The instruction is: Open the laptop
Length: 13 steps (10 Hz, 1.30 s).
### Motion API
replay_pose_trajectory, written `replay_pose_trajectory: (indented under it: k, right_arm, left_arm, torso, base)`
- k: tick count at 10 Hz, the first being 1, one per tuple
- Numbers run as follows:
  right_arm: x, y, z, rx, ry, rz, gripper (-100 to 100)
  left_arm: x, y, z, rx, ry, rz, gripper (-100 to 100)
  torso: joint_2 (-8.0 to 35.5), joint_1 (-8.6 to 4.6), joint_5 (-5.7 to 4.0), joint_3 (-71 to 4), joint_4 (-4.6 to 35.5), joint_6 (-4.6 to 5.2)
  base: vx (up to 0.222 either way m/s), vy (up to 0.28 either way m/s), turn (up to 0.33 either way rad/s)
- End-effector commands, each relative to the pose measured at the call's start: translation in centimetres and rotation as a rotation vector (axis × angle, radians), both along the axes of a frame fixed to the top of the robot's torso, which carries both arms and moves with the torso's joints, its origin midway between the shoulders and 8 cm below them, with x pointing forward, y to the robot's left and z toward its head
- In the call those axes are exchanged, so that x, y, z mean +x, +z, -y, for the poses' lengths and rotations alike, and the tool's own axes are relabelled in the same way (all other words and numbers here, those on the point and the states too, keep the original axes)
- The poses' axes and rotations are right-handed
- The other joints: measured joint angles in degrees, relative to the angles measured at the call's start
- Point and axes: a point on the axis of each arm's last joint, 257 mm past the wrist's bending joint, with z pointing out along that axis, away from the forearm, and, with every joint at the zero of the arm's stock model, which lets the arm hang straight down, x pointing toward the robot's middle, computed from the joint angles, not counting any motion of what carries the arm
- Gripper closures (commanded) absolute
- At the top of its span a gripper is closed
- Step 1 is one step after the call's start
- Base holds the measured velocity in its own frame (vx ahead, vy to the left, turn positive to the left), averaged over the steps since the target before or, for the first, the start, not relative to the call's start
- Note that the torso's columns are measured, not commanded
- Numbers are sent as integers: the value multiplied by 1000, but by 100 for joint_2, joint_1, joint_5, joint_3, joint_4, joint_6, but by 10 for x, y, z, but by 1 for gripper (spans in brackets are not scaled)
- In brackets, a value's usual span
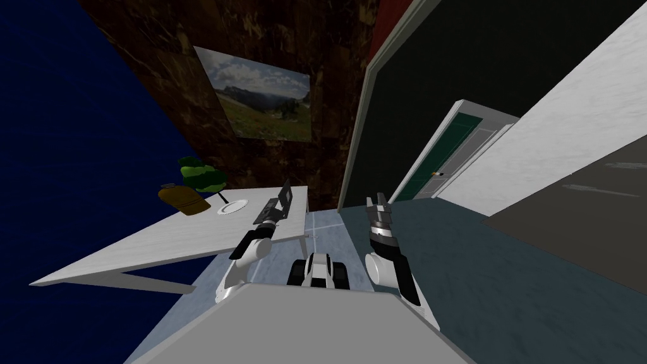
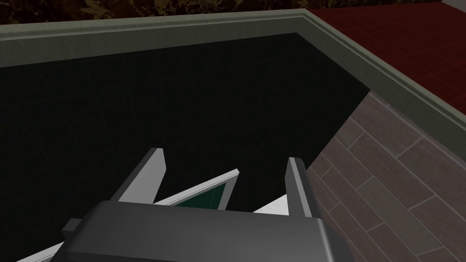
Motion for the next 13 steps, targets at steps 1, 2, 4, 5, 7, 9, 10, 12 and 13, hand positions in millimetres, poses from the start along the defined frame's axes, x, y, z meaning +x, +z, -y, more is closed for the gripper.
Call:
replay_pose_trajectory:
  k: [1, 2, 4, 5, 7, 9, 10, 12, 13]
  right_arm:
    - [0, 0, 0, 0, 0, 0, 0]
    - [0, 0, 0, 0, 0, 0, 0]
    - [0, 0, 0, 0, 0, 0, 0]
    - [0, 0, 0, 0, 0, 0, 0]
    - [0, 0, 0, 0, 0, 0, 0]
    - [0, 0, 0, 0, 0, 0, 0]
    - [0, 0, 0, 0, 0, 0, 0]
    - [0, 0, 0, 0, 0, 0, 0]
    - [0, 0, 0, 0, 0, 0, 0]
  left_arm:
    - [1, -3, 5, -112, -2, 36, 100]
    - [1, -4, 7, -150, -2, 47, 100]
    - [1, -6, 9, -225, -2, 70, 100]
    - [1, -7, 11, -262, -1, 81, 100]
    - [1, -10, 13, -337, 1, 103, 100]
    - [1, -10, 13, -349, 2, 105, 100]
    - [2, -5, 8, -311, -16, 105, -100]
    - [3, -1, 4, -282, -30, 104, -100]
    - [4, 4, 2, -257, -43, 105, -100]
  torso:
    - [15, 11, 2, 9, 5, -1]
    - [14, 17, 5, 9, 5, -1]
    - [5, -12, -3, 3, 2, 0]
    - [1, -19, -6, 0, 1, 0]
    - [-1, -11, -3, -1, 0, 0]
    - [2, -13, -4, 1, 1, 0]
    - [-1, -22, -6, -1, 0, 0]
    - [14, -21, -6, 9, 5, 0]
    - [8, -14, -4, 5, 3, 0]
  base:
    - [-22, 99, 2]
    - [-24, 100, -1]
    - [-28, 82, 2]
    - [-20, 71, 1]
    - [-20, 73, 1]
    - [-13, 43, 0]
    - [-53, -8, 11]
    - [-64, -17, 8]
    - [-68, -21, 9]
